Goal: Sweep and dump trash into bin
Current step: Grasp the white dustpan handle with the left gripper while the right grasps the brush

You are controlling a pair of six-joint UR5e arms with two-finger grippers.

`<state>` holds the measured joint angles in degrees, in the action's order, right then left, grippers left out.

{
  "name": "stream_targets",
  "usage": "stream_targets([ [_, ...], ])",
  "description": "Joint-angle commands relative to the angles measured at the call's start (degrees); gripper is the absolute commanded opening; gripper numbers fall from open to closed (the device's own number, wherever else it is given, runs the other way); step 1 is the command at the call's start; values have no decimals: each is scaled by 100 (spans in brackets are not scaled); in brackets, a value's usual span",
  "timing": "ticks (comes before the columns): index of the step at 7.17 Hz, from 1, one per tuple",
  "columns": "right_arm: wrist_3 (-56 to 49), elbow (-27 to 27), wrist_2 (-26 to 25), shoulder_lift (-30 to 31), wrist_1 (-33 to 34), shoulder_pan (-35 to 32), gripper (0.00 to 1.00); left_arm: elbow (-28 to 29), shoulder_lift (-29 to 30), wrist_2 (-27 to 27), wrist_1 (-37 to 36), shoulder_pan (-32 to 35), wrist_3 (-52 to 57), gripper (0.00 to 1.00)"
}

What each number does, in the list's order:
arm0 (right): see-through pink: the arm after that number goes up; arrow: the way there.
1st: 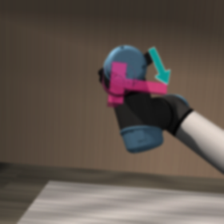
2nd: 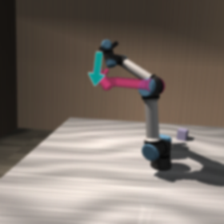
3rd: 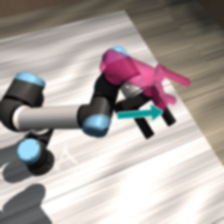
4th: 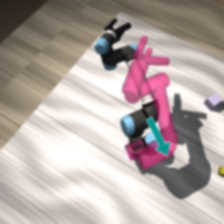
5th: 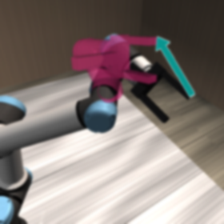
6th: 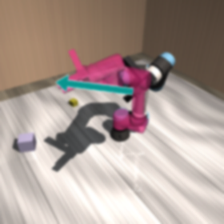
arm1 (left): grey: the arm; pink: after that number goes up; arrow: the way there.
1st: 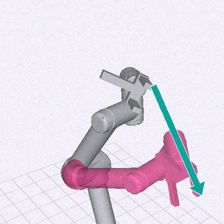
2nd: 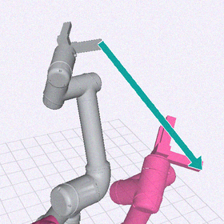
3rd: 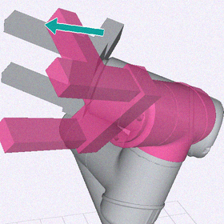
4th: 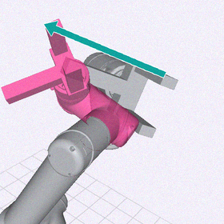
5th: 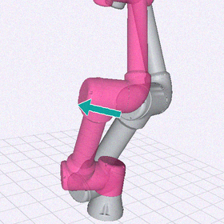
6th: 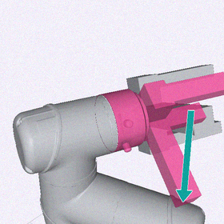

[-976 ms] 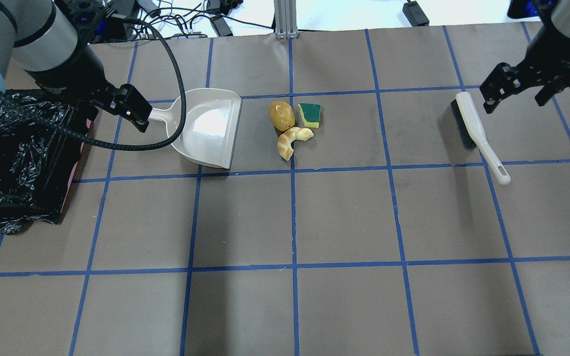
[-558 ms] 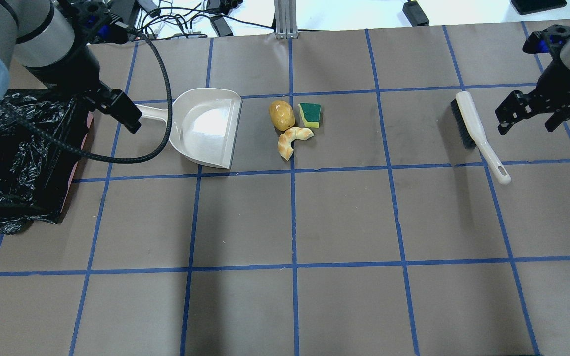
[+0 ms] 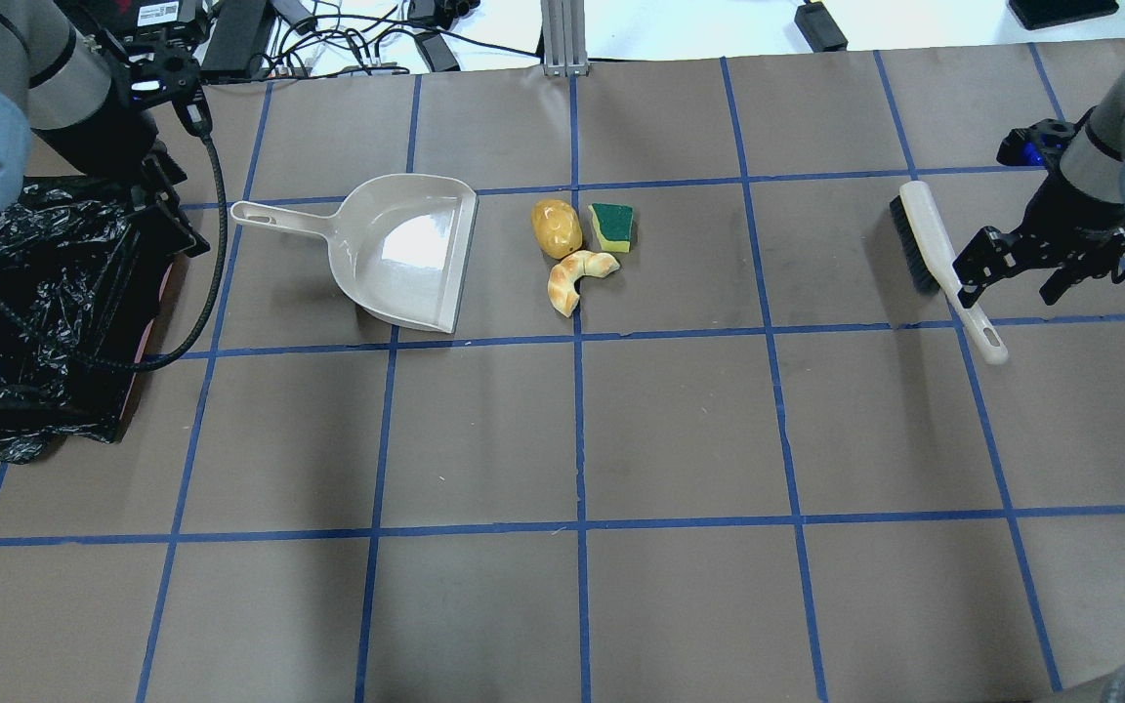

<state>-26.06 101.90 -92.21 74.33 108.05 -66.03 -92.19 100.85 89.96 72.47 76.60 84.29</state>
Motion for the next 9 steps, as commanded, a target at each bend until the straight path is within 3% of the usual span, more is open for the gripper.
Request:
stream_targets([
  [1,-154,153,-120,-199,346,-41,100,270,678,-23,-364,-22,1078,98],
  [3,-110,277,-236,-278,550,-68,95,526,1250,-40,-750,-22,1993,98],
  [5,-110,339,-201,-314,550,-68,80,912,1883,-49,-1103,65,2423,98],
  [8,-101,348,-244,-314,541,-68,67,966,2210,-84,-1164,136,2417,91],
  [9,-101,339,-245,-314,541,-68,67,949,2263,-241,-1165,119,2408,91],
])
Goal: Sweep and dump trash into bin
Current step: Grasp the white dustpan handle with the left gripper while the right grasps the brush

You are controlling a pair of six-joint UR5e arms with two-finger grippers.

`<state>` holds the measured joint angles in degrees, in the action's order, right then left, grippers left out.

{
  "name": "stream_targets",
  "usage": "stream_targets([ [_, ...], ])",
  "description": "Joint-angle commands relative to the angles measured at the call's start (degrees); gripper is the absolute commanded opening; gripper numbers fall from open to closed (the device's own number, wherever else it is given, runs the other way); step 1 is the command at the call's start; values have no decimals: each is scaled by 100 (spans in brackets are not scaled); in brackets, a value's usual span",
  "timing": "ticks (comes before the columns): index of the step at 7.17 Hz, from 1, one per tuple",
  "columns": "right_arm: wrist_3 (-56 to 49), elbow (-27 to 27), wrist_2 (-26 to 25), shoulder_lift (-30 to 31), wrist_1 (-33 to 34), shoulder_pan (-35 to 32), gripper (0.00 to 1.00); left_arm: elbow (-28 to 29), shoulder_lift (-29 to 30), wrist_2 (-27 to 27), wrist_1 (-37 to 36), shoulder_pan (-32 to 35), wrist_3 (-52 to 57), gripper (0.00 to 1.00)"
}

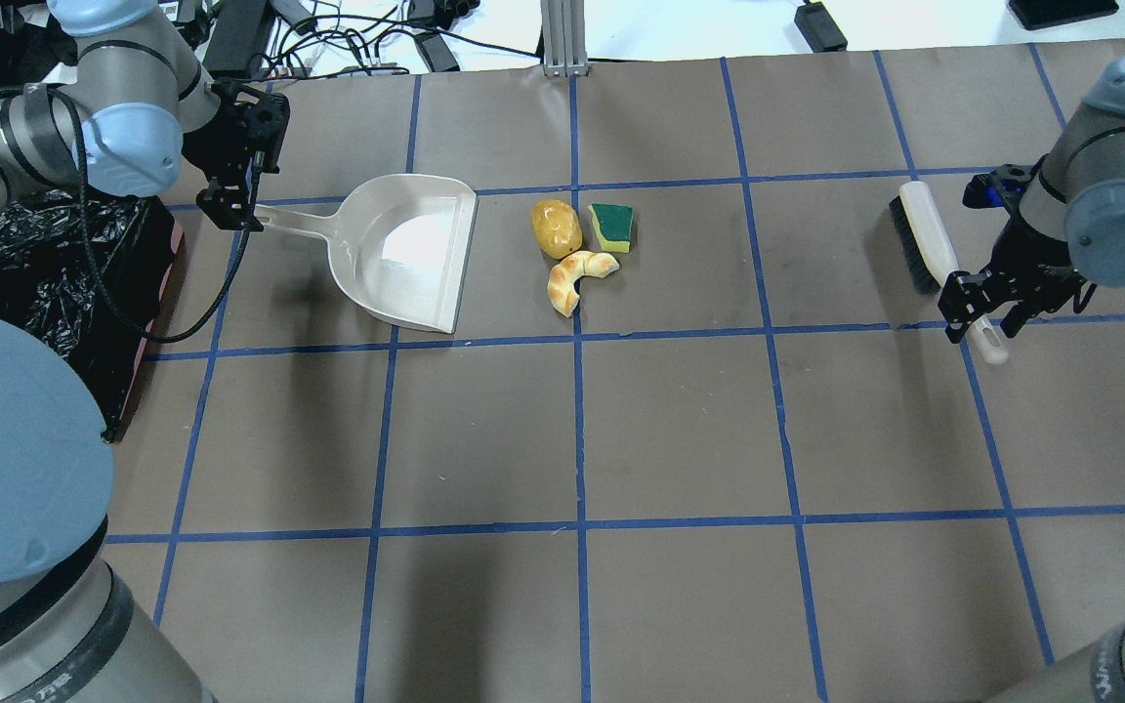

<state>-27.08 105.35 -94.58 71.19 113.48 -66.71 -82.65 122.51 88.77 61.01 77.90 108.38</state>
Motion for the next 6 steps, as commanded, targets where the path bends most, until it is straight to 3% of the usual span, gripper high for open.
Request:
stream_targets([
  [1,10,-6,36,0,-1,0,64,-49,106,-237,-10,-37,-1,91],
  [3,18,-6,54,0,-27,0,48,-58,124,-229,-2,-38,-10,91],
  [5,18,3,62,0,-27,0,34,-58,141,-229,-1,-38,-1,77],
  [6,18,-6,71,0,-27,0,26,-58,150,-229,-1,-38,-10,62],
])
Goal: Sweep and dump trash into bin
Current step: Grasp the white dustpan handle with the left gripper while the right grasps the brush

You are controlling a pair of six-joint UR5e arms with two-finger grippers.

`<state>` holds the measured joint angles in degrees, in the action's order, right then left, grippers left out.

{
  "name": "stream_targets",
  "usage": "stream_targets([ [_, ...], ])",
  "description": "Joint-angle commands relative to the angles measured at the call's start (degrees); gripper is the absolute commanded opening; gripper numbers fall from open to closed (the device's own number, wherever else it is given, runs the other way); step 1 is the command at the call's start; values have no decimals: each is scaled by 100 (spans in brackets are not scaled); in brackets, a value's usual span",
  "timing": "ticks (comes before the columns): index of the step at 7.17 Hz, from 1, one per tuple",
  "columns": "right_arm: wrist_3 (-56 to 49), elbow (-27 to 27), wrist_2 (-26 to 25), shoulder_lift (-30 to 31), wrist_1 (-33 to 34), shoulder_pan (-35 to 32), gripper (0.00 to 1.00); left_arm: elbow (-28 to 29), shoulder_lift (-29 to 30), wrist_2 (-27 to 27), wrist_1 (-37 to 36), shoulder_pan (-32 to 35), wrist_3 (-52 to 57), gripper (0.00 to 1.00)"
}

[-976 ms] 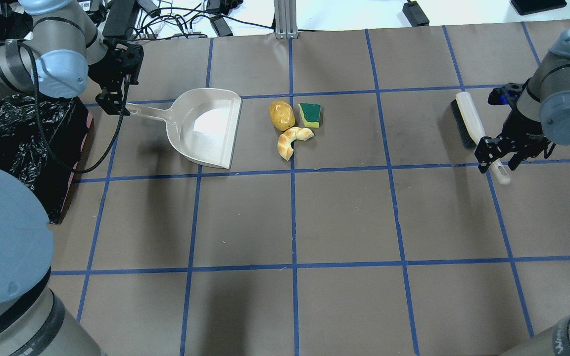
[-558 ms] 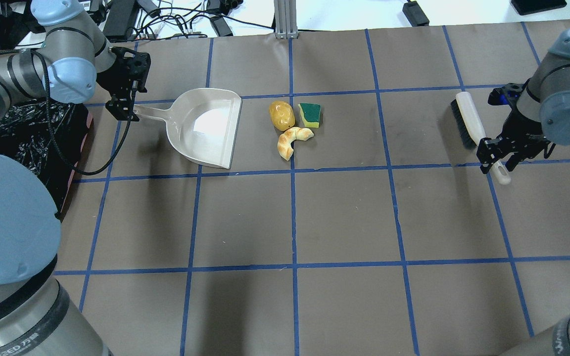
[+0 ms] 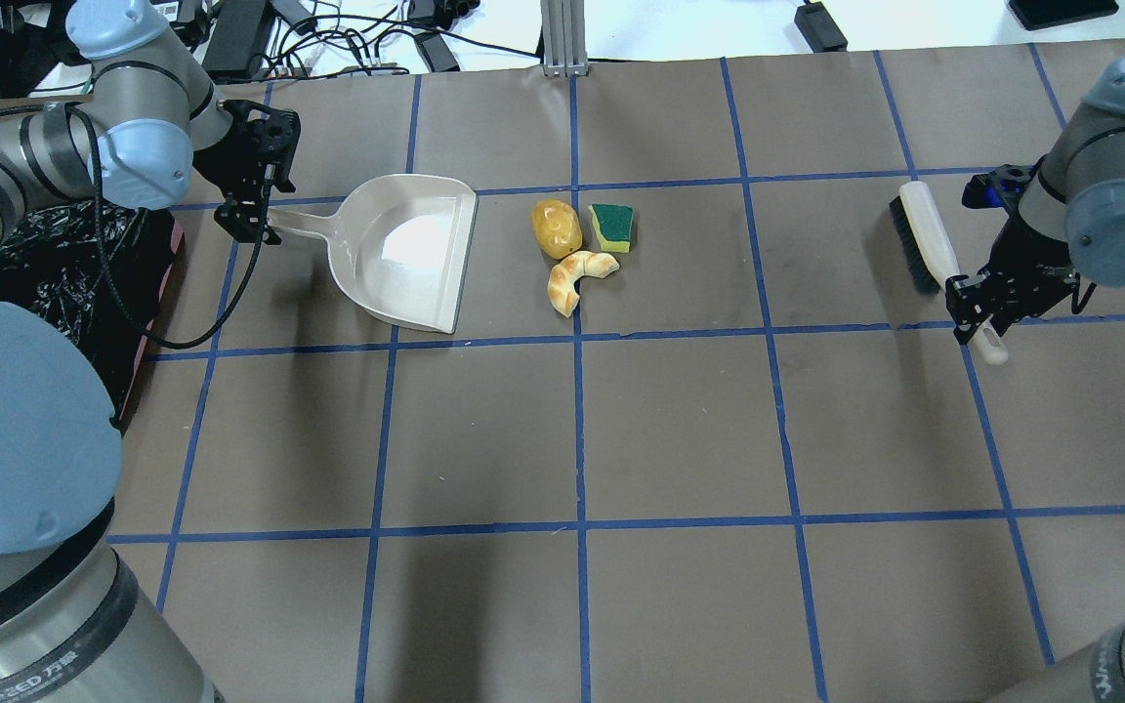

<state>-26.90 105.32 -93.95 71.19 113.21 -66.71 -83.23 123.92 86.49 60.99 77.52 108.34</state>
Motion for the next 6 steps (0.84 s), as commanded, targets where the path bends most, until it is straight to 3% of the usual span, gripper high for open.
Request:
stream_targets([
  [1,9,-3,8,0,-1,0,6,0,9,-1,1,0,-24,51],
  [2,0,-20,8,-9,-9,0,0,0,9,-1,1,0,-24,31],
  [3,-9,-38,8,0,-35,0,0,0,9,-1,1,0,-32,24],
  [6,52,-117,-27,88,-18,-26,0,8,-8,95,1,78,-278,24],
])
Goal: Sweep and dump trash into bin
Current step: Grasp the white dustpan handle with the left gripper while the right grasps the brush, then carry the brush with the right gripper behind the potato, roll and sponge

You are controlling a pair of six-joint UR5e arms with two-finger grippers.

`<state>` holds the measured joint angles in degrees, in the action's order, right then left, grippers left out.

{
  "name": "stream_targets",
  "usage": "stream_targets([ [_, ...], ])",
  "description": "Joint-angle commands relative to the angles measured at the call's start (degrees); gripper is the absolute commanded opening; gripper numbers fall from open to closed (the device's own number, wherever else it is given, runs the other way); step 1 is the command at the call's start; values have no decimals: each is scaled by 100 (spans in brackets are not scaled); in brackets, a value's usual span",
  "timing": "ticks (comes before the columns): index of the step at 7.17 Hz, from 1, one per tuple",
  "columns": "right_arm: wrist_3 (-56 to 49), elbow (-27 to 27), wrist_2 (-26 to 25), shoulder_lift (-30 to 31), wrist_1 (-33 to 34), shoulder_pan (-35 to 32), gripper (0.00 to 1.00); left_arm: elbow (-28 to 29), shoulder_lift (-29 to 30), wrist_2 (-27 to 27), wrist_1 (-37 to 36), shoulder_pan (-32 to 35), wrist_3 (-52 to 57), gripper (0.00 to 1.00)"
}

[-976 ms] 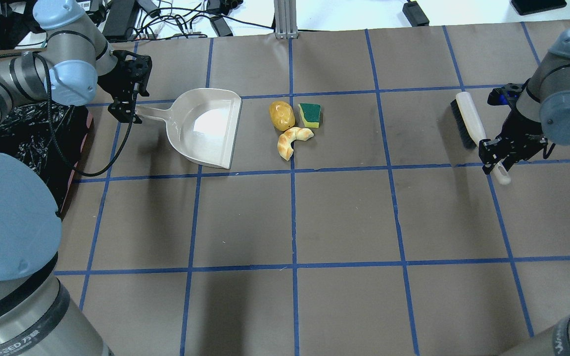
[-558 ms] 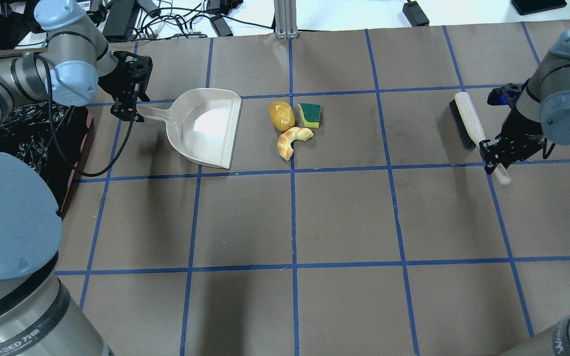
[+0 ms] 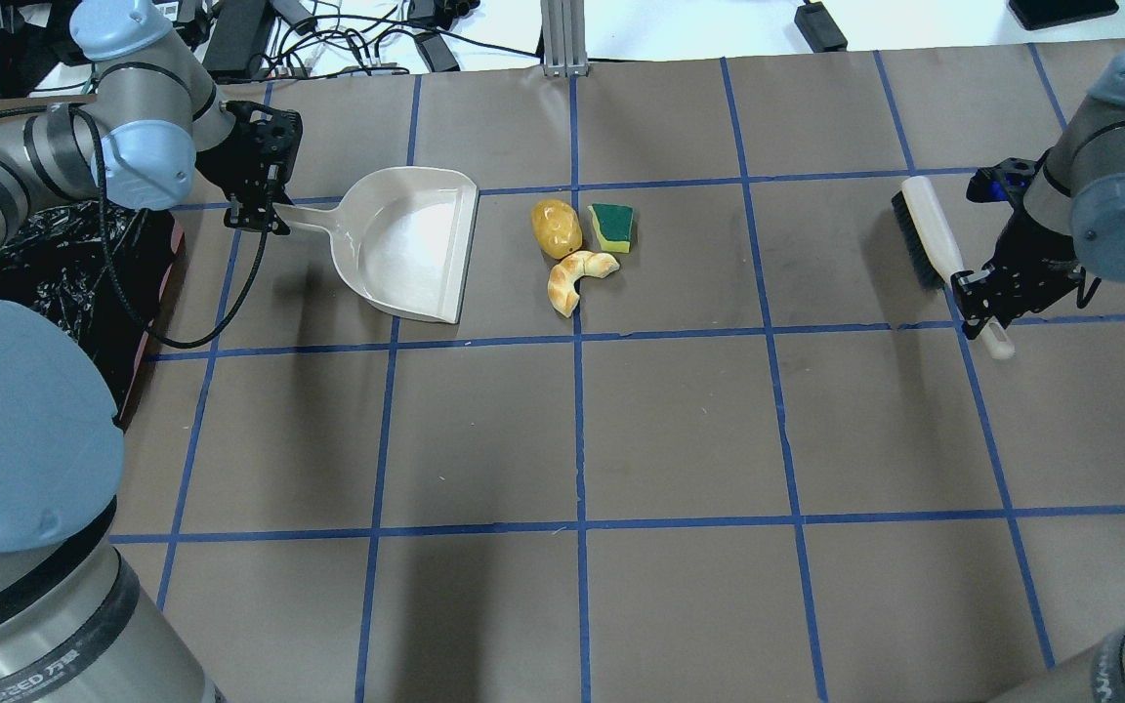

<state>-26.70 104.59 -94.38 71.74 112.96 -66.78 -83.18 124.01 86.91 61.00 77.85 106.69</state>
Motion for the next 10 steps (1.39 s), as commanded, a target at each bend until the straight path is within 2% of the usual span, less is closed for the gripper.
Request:
stream_targets([
  [1,259,-200,-10,33,-11,-211,0,4,-60,62,43,55,-165,24],
  [4,857,-412,78,-29,7,-783,0,4,-105,89,123,90,-218,24],
  [7,2304,-631,490,-239,-72,-1730,0,-5,-87,133,123,90,-236,24],
  [9,2642,-1113,963,-459,-596,-2074,0,4,-96,177,123,99,-254,24],
  [10,2939,-1377,1018,-573,-878,-2276,0,-5,-87,177,123,108,-262,24],
])
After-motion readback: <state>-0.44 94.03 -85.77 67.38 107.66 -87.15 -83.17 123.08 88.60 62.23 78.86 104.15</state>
